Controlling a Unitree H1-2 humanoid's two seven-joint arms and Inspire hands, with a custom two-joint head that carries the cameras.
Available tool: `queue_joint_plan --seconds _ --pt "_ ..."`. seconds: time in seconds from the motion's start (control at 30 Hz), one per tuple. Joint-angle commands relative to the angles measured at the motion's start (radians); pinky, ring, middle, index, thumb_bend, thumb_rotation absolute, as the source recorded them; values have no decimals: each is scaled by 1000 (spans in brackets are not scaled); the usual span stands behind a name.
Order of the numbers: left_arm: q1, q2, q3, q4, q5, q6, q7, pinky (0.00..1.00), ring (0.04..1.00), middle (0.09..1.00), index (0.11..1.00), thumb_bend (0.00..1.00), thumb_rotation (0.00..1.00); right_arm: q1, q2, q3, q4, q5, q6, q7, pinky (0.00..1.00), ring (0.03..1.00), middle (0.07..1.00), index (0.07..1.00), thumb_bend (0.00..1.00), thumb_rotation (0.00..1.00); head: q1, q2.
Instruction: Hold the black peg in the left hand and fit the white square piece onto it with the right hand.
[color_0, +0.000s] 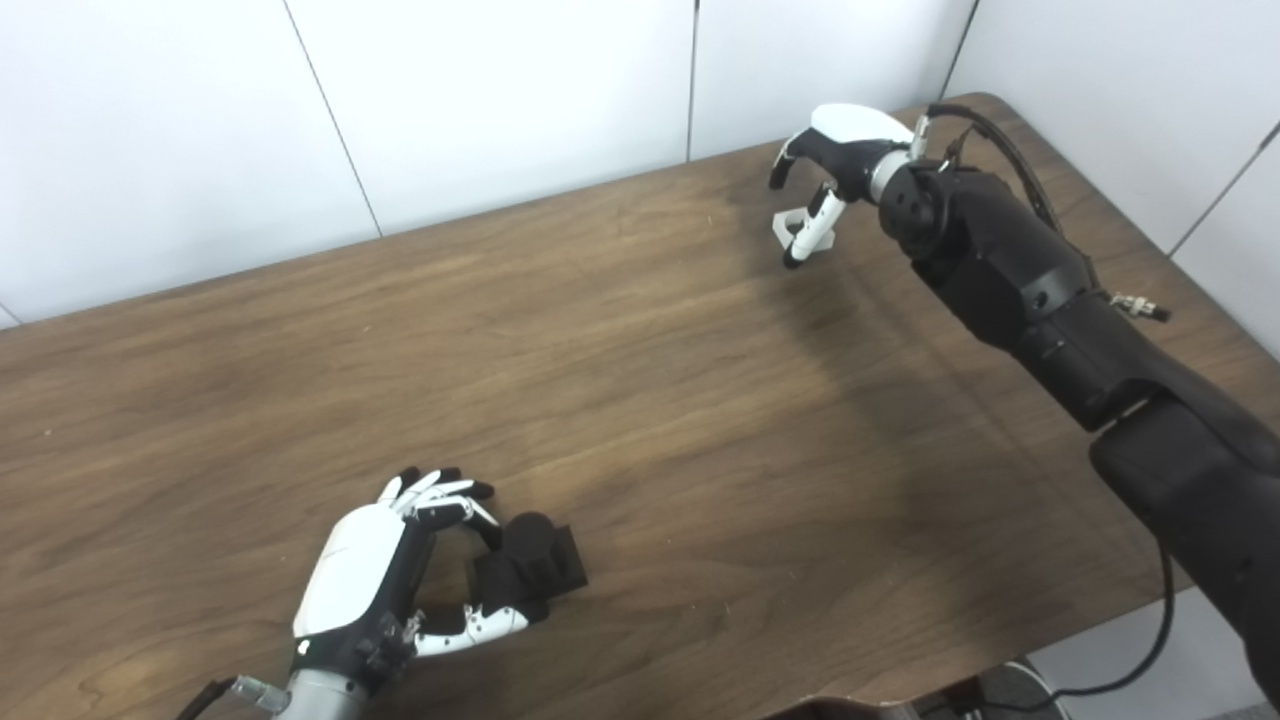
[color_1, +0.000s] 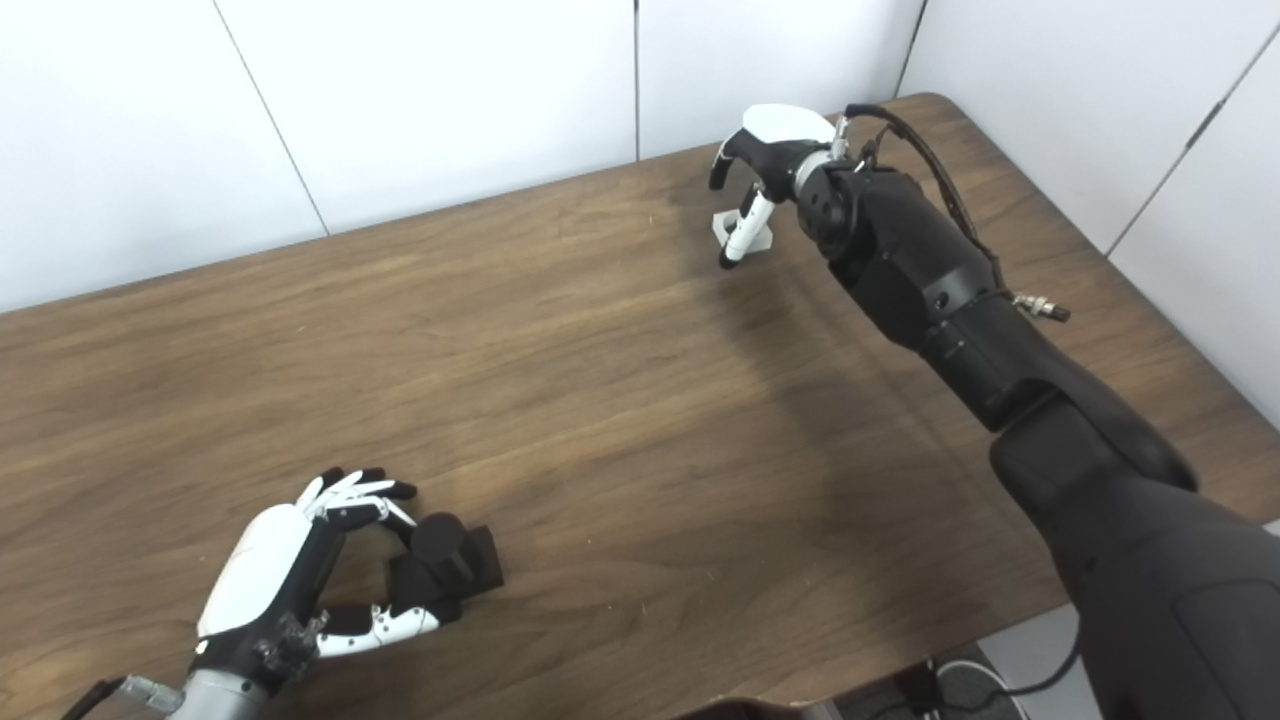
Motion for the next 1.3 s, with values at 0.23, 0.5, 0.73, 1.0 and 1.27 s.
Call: queue_joint_plan --seconds 0.23,0.5,0.73,1.0,1.27 --pt "40 15 -29 12 -9 16 -82 996 873 792 486 519 46 -55 -50 -1 -21 -48 2 28 1000 988 908 692 851 165 0 0" --pt "43 12 -29 8 -13 17 -82 1000 871 790 486 519 45 -59 -42 7 0 -63 6 27 1000 991 910 685 840 165 2 2" --pt "42 13 -31 6 -10 14 -81 999 870 790 485 519 45 -57 -34 11 9 -69 -12 13 1000 987 897 669 850 176 2 2" --pt "42 10 -36 1 -1 17 -84 992 867 789 485 519 46 -61 -19 19 34 -75 -29 -3 999 977 894 654 853 167 8 1" --pt "42 5 -38 -8 5 25 -91 995 867 789 485 519 46 -66 -14 24 44 -71 -37 -5 970 965 880 641 844 159 10 3"
